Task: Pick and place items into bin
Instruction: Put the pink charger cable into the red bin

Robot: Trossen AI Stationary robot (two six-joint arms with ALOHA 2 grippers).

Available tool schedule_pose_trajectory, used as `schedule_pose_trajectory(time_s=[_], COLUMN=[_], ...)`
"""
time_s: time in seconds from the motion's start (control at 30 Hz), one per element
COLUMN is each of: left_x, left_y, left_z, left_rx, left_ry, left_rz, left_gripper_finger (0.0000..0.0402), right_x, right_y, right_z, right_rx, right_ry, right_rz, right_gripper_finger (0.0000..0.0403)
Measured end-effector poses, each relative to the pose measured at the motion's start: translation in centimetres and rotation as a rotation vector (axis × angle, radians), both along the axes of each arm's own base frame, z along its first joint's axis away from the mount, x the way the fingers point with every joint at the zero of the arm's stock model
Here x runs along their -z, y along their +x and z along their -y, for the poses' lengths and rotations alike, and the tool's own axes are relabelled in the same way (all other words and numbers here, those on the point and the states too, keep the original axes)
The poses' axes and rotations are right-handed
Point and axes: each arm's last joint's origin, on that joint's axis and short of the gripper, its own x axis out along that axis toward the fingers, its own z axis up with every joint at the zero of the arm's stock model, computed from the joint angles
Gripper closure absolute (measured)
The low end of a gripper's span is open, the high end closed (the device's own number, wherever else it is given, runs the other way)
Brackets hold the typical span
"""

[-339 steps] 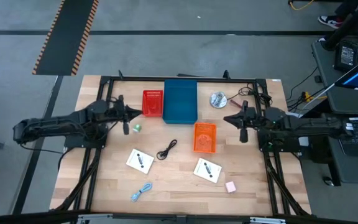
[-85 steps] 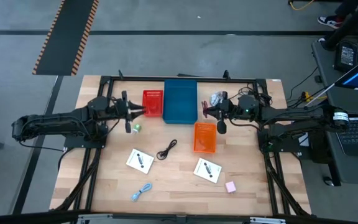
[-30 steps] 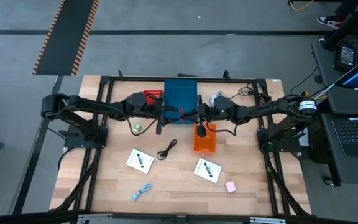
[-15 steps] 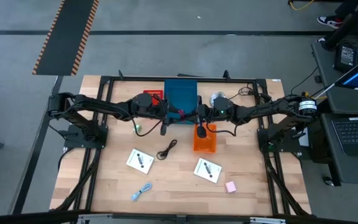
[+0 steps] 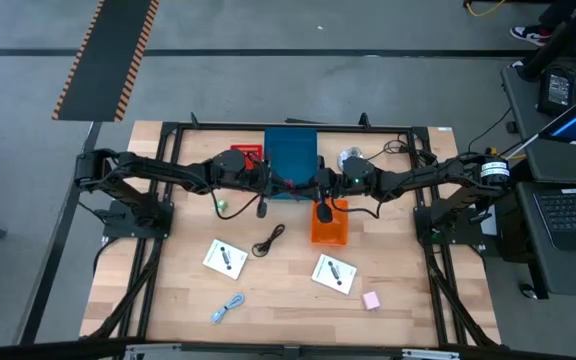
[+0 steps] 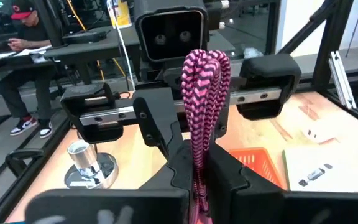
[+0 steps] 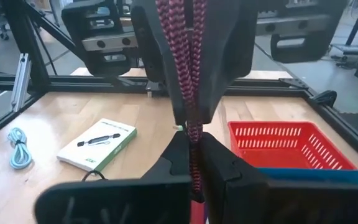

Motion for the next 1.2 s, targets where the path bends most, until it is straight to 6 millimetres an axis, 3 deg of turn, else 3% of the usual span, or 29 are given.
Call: schedule_pose_trajectory(time_s=[0.3, 0.57, 0.7, 0.9, 1.2], left_x=[-1.2, -2.8, -3.1, -3.0, -2.3], left_y=[-2.1, -5.5, -7.2, -9.0, -11.1], left_z=[-0.1, -1.0, -2.0, -4.0, -6.9], left_rx=[-0.019, -0.119, -0.269, -0.408, -0.551], left_ry=[-0.013, 0.006, 0.010, -0.070, -0.271], left_rz=[-0.094, -0.191, -0.254, -0.309, -0.357], left_gripper_finger=[0.0397, 0.0397, 0.0397, 0.0397, 0.0398], right_x=[-0.1, -1.9, -3.0, -3.5, -3.6], right_y=[-0.1, -1.7, -3.1, -4.4, -4.5], right_z=[0.1, -0.2, -0.4, -1.0, -1.0], right_rx=[0.018, 0.019, 0.098, 0.121, 0.120], right_ry=[0.001, 0.010, -0.001, -0.039, -0.044], right_rz=[-0.005, -0.051, -0.110, -0.107, -0.108], right_gripper_finger=[0.0341, 0.0307, 0.0326, 0.0393, 0.0401])
